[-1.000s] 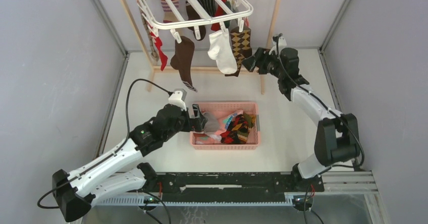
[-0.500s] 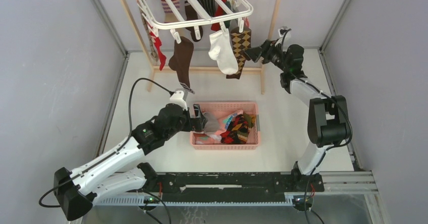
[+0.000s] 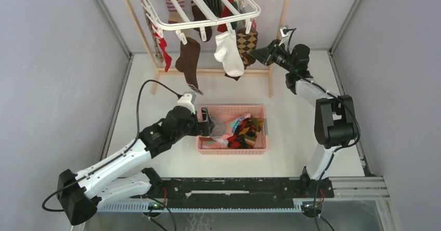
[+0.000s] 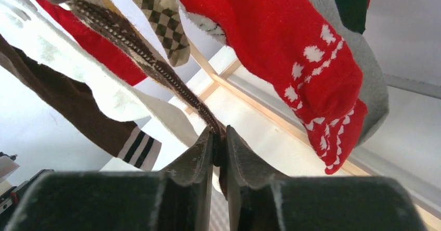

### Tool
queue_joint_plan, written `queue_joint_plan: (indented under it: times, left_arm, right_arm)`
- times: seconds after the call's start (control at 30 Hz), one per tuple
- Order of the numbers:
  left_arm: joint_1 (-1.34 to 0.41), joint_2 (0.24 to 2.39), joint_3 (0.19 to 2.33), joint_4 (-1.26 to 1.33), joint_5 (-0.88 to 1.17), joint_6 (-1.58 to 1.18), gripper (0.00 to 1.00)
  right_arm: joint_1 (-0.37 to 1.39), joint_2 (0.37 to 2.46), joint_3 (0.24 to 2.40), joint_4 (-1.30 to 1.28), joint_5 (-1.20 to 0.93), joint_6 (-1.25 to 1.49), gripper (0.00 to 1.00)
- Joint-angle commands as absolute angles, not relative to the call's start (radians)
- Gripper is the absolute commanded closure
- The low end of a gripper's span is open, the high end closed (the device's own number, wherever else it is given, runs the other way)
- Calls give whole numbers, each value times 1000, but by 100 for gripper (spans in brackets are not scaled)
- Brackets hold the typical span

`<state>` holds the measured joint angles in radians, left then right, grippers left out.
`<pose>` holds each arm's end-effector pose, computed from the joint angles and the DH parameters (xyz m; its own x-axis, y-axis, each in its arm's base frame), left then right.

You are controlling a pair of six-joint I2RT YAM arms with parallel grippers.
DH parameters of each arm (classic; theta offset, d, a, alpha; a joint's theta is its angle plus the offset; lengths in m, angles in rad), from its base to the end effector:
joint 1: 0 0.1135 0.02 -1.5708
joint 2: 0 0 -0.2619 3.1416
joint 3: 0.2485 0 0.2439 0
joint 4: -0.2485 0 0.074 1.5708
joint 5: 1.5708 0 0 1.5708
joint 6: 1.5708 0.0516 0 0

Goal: Remove the socks clipped to the hanger
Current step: Remove the sock from the hanger.

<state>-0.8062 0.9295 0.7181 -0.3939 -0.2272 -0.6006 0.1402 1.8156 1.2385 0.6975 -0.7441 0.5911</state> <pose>0.1532 -0.1430 0.2617 -0.6499 -0.1179 -0.7509 0.2517 0.8988 -0.3590 0.4164 0.0941 0.3023 -0.3296 0.3675 -0.8697 -0.7045 0.5175 0.4857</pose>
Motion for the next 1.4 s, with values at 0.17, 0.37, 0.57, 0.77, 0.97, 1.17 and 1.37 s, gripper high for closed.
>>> queue_joint_plan:
  times: [0.17,0.37,0.57,0.77,0.97,1.17,1.37]
  left_arm:
    - [-800,902,714,-360,-205,-596,0]
    - [-799,871,703,-369,-212,-606,0]
    - [-799,837,687,-382,-218,-616,0]
    - [-799,807,671,-388,-222,-624,0]
    - [-799,787,677,-388,-221,-630,0]
    - [-800,800,727,-346,-206,-617,0]
    - [-799,864,786,-274,-171,-588,0]
  right_arm:
    - [166,1631,1162,603,-724,510,86]
    - [223,1453,1097,458,-646,419,87]
    - [345,1309,1062,324,-547,314,87]
    - [491,1222,1064,253,-458,244,87]
    - [597,1231,1122,179,-420,204,87]
    - [667,1286,1207,106,-399,182,87]
    - [720,1336,1276,76,-398,177,87]
